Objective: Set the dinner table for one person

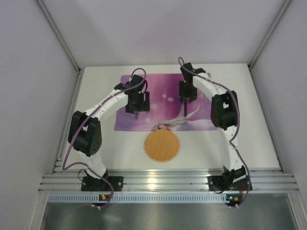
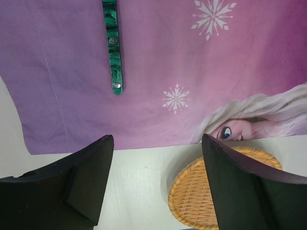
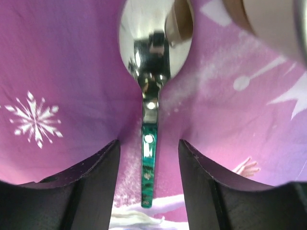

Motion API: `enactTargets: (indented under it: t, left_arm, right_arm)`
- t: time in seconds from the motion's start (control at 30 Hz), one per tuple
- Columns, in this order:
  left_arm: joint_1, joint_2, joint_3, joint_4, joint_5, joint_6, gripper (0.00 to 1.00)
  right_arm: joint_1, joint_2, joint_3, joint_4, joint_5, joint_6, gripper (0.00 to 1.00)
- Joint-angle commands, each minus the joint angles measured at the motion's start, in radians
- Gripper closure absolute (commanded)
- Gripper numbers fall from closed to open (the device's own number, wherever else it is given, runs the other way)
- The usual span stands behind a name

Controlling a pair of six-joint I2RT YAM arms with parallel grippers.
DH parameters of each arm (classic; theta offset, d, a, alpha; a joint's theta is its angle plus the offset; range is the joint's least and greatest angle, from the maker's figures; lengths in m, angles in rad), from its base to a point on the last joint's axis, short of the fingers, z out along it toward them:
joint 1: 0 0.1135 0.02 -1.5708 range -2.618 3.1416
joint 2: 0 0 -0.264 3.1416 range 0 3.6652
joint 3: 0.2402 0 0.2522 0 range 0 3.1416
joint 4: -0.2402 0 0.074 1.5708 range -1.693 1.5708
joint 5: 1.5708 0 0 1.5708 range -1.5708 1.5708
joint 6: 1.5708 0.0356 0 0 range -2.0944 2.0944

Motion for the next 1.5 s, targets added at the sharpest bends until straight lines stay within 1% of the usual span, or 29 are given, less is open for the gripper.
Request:
enactTargets:
  t: [0.0,0.07,0.1,0.17,0.23,0.27,0.3,0.33,0.4,0.43,0.5,0.53,0.6,0.73,0.8,0.9,1.03,1.1,1.13,1.17,1.23,1.27,1.33,1.37,1.4,1.47]
  left_arm:
    - [0.003,-0.055,-0.044,0.011,0.033,-0.007,0.21]
    - [0.001,-0.064,-0.077,0.024,0.076,-0.016,0.21]
    - [0.003,-0.067,-0.117,0.028,0.083,-0.019,0.21]
    - [0.001,-0.087,-0.171,0.066,0.157,-0.028,0.21]
    - [0.001,-0.101,-0.255,0.097,0.189,-0.031,0.2]
    - [0.0,-0.11,-0.278,0.131,0.238,-0.028,0.2]
    - [0.0,-0.112,-0.324,0.149,0.26,-0.027,0.2]
    - [0.0,-0.119,-0.346,0.168,0.292,-0.025,0.2]
    - [0.0,-0.128,-0.41,0.244,0.39,-0.024,0.21]
    - [-0.002,-0.133,-0.429,0.269,0.417,-0.025,0.21]
    - [-0.007,-0.136,-0.475,0.332,0.495,-0.03,0.22]
    - [-0.01,-0.135,-0.489,0.35,0.516,-0.031,0.22]
    - [-0.017,-0.127,-0.528,0.413,0.589,-0.036,0.24]
    - [-0.023,-0.108,-0.568,0.467,0.643,-0.051,0.28]
    - [-0.023,-0.116,-0.579,0.479,0.652,-0.054,0.29]
    - [-0.023,-0.148,-0.591,0.502,0.666,-0.061,0.31]
    - [-0.028,-0.142,-0.604,0.533,0.721,-0.053,0.37]
    - [-0.045,-0.124,-0.593,0.498,0.685,-0.038,0.38]
    - [-0.06,-0.093,-0.585,0.472,0.662,-0.024,0.4]
    - [-0.068,-0.076,-0.578,0.449,0.642,-0.018,0.45]
    - [-0.091,-0.041,-0.584,0.459,0.643,-0.018,0.49]
    - [-0.102,-0.033,-0.593,0.468,0.642,-0.022,0.55]
    - [-0.128,-0.004,-0.601,0.499,0.648,-0.03,0.61]
    - [-0.135,0.006,-0.602,0.507,0.646,-0.033,0.65]
    - [-0.138,0.019,-0.604,0.523,0.654,-0.036,0.76]
    - [-0.142,0.048,-0.607,0.542,0.659,-0.051,0.89]
  right_arm:
    - [0.003,-0.146,-0.038,0.015,-0.015,-0.012,0.48]
    - [0.023,-0.193,-0.087,0.016,0.013,-0.022,0.46]
    - [0.032,-0.247,-0.107,0.018,0.02,-0.031,0.46]
    - [0.055,-0.307,-0.175,0.018,0.037,-0.038,0.44]
    - [0.069,-0.407,-0.27,0.027,0.04,-0.043,0.42]
    - [0.08,-0.443,-0.308,0.03,0.037,-0.043,0.42]
    - [0.084,-0.517,-0.349,0.047,0.031,-0.043,0.41]
    - [0.089,-0.552,-0.445,0.055,0.019,-0.04,0.41]
    - [0.089,-0.658,-0.55,0.082,0.007,-0.031,0.41]
    - [0.089,-0.69,-0.652,0.088,0.007,-0.031,0.4]
    - [0.089,-0.779,-0.751,0.099,0.017,-0.026,0.41]
    - [0.089,-0.807,-0.841,0.101,0.022,-0.026,0.4]
    - [0.089,-0.882,-0.95,0.101,0.033,-0.02,0.4]
    - [0.089,-0.985,-1.044,0.085,0.047,-0.006,0.4]
    - [0.089,-1.029,-1.063,0.073,0.056,0.004,0.4]
    - [0.089,-1.054,-1.069,0.062,0.054,0.017,0.4]
    - [0.088,-1.062,-1.081,0.058,0.056,0.023,0.4]
    - [0.091,-1.068,-1.085,0.059,0.056,0.021,0.4]
    - [0.089,-1.071,-1.088,0.058,0.057,0.021,0.4]
    - [0.089,-1.076,-1.092,0.056,0.06,0.018,0.4]
    - [0.089,-1.076,-1.101,0.058,0.06,0.017,0.4]
    - [0.089,-1.073,-1.104,0.058,0.062,0.014,0.4]
    - [0.089,-1.068,-1.117,0.059,0.06,0.008,0.4]
    - [0.089,-1.067,-1.12,0.062,0.063,0.006,0.4]
    - [0.089,-1.065,-1.123,0.064,0.063,0.004,0.4]
    - [0.091,-1.057,-1.124,0.068,0.06,0.001,0.4]
